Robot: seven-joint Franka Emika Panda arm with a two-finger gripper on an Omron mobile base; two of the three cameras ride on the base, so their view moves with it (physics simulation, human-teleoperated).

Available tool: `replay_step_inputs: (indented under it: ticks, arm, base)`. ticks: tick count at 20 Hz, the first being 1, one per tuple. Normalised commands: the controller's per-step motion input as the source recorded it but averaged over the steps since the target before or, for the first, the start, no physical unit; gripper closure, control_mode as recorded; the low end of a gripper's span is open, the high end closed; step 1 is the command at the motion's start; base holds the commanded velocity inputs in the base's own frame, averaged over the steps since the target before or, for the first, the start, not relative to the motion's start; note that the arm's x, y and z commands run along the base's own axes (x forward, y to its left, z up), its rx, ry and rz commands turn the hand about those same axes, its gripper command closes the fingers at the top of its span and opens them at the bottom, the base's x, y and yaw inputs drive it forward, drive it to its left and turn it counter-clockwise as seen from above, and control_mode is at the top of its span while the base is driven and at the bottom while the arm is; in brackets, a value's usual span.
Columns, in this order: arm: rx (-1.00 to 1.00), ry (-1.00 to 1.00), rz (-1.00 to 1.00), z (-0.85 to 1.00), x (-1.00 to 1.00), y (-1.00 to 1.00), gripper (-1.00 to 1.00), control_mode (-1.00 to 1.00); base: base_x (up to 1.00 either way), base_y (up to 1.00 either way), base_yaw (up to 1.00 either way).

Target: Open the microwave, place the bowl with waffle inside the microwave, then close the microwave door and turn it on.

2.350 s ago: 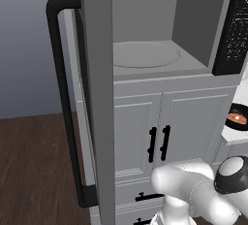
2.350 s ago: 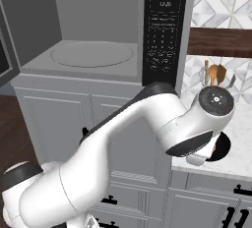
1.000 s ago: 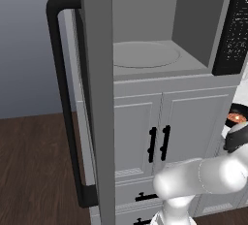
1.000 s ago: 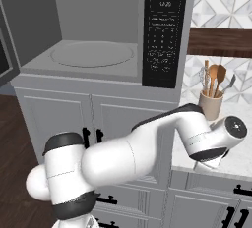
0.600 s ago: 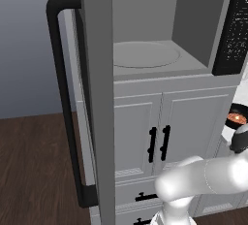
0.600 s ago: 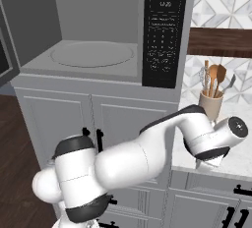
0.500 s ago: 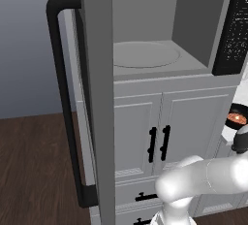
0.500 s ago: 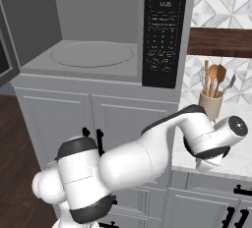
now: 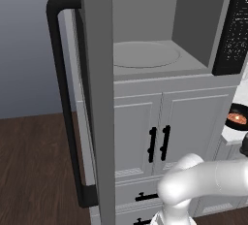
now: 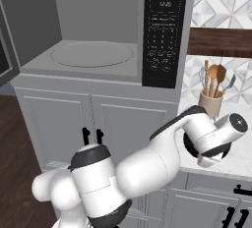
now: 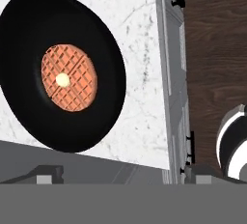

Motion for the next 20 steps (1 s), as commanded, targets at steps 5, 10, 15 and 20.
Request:
replay_step_inputs:
  ticks: [5,10,15,20]
  arm:
    - [-0.03,0.00,-0.03,-0.29,0.09,-0.18,-1.00,-1.00]
    - [0.00,-0.01,-0.10,-0.03,-0.02,-0.22,-1.00,-1.00]
    - [0.00,-0.04,-0.06,-0.18,0.02,-0.13,-1.00,-1.00]
    - [0.00,-0.04,-0.03,-0.31,0.10,-0.04,-1.00,-1.00]
  base:
    - [0.00,0.00,0.00]
    - [0.00,0.00,0.00]
    - [0.00,0.00,0.00]
    - [0.00,0.00,0.00]
